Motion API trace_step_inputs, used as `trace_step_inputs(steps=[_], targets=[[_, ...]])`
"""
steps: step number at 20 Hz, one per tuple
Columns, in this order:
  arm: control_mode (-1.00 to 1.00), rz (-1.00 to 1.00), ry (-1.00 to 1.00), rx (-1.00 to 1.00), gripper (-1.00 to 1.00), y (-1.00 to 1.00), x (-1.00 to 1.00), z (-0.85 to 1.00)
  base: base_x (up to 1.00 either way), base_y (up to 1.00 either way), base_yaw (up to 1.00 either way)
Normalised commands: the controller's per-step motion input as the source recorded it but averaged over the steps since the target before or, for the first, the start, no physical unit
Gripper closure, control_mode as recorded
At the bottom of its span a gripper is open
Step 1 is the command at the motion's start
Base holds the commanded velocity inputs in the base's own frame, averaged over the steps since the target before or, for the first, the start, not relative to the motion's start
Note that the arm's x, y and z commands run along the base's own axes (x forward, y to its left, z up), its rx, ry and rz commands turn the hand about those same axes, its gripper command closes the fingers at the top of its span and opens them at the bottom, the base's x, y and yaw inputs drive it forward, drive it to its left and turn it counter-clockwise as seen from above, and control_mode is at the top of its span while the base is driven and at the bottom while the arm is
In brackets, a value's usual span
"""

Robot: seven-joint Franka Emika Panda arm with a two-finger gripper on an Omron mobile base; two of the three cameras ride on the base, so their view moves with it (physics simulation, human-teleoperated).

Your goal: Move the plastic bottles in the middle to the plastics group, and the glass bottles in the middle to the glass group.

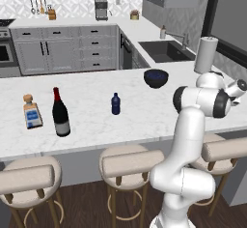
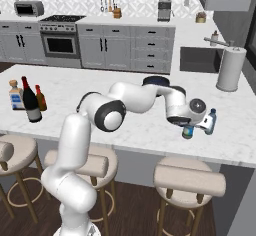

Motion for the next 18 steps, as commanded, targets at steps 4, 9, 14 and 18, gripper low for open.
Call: trace_step_inputs(steps=[4, 9, 14, 18], targets=[[-1.00, 0.00, -0.10, -0.03, 1.00, 0.17, -0.18, -0.42, 0.00, 0.00, 0.00], [-1.00, 0.00, 0.00, -0.06, -1.00, 0.09, 0.02, -0.24, 0.00, 0.00, 0.00], [-1.00, 0.00, 0.00, -0.05, -1.00, 0.00, 0.00, -0.04, 0.00, 0.00, 0.00], [-1.00, 0.00, 0.00, -0.01, -1.00, 0.00, -0.11, 0.00, 0.00, 0.00, 0.00]])
